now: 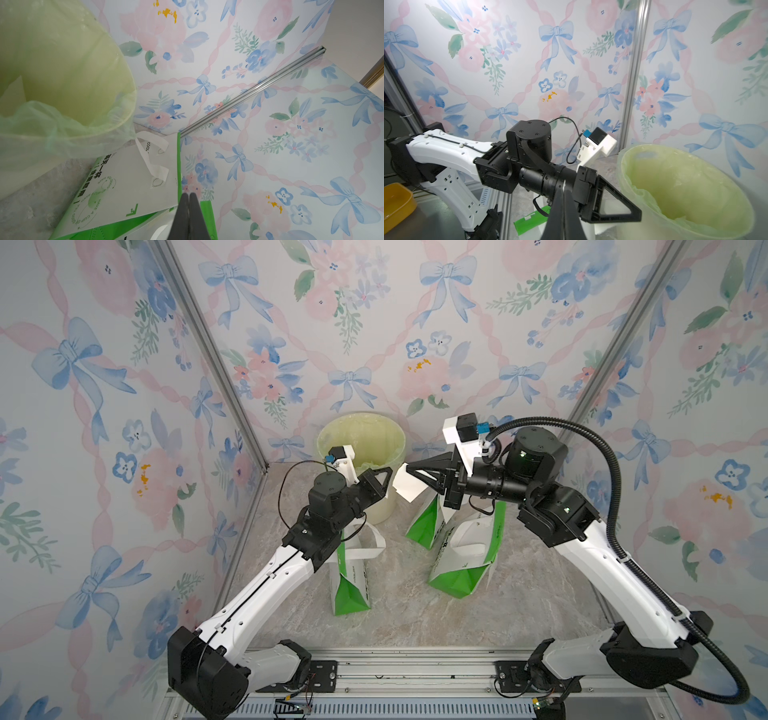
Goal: Shred takeout receipts and throw away
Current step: Shred the takeout receipt, then place the takeout receipt in the trash bin.
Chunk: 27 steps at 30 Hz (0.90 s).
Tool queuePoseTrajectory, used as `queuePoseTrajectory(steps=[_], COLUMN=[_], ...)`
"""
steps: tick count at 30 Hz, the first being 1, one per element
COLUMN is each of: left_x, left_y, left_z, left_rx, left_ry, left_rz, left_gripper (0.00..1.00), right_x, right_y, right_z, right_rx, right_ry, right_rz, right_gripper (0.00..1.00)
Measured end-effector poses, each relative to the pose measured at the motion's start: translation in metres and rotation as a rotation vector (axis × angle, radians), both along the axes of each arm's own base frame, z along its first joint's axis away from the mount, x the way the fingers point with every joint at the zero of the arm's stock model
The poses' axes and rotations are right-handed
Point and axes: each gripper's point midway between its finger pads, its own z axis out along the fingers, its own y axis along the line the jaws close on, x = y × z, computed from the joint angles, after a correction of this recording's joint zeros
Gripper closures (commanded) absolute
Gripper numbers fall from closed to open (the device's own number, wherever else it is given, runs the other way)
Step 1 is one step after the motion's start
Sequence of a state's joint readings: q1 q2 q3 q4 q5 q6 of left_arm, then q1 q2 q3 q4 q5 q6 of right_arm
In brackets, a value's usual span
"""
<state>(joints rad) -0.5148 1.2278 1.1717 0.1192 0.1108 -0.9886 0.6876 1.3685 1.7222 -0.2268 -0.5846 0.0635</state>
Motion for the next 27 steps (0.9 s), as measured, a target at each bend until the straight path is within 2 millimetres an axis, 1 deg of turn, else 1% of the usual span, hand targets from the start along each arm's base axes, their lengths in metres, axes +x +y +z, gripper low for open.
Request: queuePoseTrajectory(steps=[2, 3, 5, 6, 8, 9, 10, 11, 13, 15, 16, 18, 20, 22, 24, 27], left_x=[0.005, 0.01, 0.022, 0.031, 0.05, 0.063, 0.073, 0.085, 0.112, 0.133, 0.144, 0.159, 0.172, 0.181, 0.184, 0.186], left_y=[0.003, 0.007, 0.015, 0.02, 0.029, 0.033, 0.035, 0.036, 0.036, 0.038, 0.041, 0.049, 0.06, 0.072, 0.083, 0.089], left_z=[0.022, 0.036, 0.059, 0.069, 0.076, 0.075, 0.071, 0.063, 0.041, 0.014, -0.001, -0.025, -0.042, -0.051, -0.05, -0.037], left_rx=[0.021, 0.04, 0.074, 0.098, 0.149, 0.189, 0.225, 0.268, 0.371, 0.457, 0.502, 0.568, 0.612, 0.645, 0.659, 0.655], left_ry=[-0.061, -0.107, -0.178, -0.213, -0.25, -0.261, -0.265, -0.259, -0.235, -0.198, -0.173, -0.129, -0.098, -0.08, -0.072, -0.092], left_rz=[0.02, 0.037, 0.073, 0.099, 0.141, 0.165, 0.182, 0.198, 0.225, 0.24, 0.249, 0.265, 0.28, 0.297, 0.318, 0.34], left_gripper=[1.0, 1.0, 1.0, 1.0, 1.0, 1.0, 0.99, 1.0, 0.98, 0.89, 0.87, 0.81, 0.7, 0.56, 0.52, 0.51], right_x=[0.012, 0.019, 0.034, 0.04, 0.049, 0.052, 0.055, 0.057, 0.06, 0.062, 0.063, 0.065, 0.067, 0.072, 0.078, 0.097], right_y=[-0.016, -0.024, -0.033, -0.035, -0.036, -0.037, -0.038, -0.038, -0.039, -0.04, -0.04, -0.041, -0.042, -0.04, -0.036, -0.025], right_z=[0.001, -0.002, -0.008, -0.012, -0.021, -0.024, -0.027, -0.029, -0.032, -0.034, -0.035, -0.038, -0.04, -0.044, -0.051, -0.065], right_rx=[0.038, 0.051, 0.061, 0.061, 0.058, 0.056, 0.056, 0.056, 0.057, 0.058, 0.058, 0.057, 0.057, 0.052, 0.044, 0.027], right_ry=[0.019, 0.035, 0.064, 0.081, 0.108, 0.119, 0.131, 0.137, 0.148, 0.158, 0.164, 0.171, 0.181, 0.193, 0.212, 0.247], right_rz=[-0.064, -0.103, -0.171, -0.197, -0.237, -0.252, -0.267, -0.276, -0.293, -0.304, -0.309, -0.32, -0.328, -0.335, -0.34, -0.351], right_gripper=[1.0, 1.0, 1.0, 1.0, 1.0, 1.0, 1.0, 1.0, 1.0, 1.0, 1.0, 1.0, 1.0, 1.0, 1.0, 1.0])
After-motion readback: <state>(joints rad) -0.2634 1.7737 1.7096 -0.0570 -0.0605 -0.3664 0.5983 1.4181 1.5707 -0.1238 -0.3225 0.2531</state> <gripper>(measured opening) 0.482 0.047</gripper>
